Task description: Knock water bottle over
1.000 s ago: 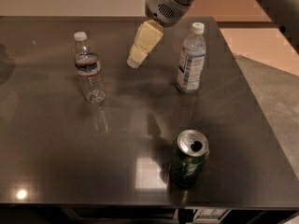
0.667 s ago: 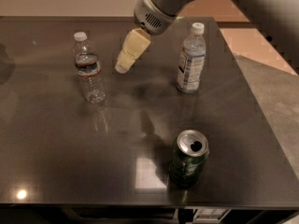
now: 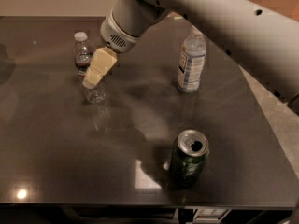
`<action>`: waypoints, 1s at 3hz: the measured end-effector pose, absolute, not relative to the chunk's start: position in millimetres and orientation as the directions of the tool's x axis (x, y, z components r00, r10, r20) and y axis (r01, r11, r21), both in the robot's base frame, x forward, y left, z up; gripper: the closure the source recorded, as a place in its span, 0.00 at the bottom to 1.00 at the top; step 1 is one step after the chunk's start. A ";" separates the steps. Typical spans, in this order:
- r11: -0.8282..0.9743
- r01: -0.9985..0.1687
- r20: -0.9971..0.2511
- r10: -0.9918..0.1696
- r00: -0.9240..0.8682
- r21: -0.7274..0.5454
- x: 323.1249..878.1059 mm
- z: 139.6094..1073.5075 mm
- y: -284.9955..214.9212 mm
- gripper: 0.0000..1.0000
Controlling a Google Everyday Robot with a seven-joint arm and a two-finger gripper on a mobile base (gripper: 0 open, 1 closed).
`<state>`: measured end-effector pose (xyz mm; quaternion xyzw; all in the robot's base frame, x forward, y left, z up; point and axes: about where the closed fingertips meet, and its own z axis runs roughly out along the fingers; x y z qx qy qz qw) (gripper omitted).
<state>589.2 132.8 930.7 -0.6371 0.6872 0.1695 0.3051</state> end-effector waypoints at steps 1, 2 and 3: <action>0.116 -0.983 -0.651 -0.759 0.005 -0.143 588.1 925.5 155.1 0.00; 0.111 -0.987 -0.670 -0.743 -0.004 -0.117 589.2 924.0 167.8 0.08; 0.111 -0.990 -0.687 -0.726 -0.021 -0.087 590.7 927.2 171.9 0.30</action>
Offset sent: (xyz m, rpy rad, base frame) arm 0.0051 0.0450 -0.0008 0.1022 0.0847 0.0287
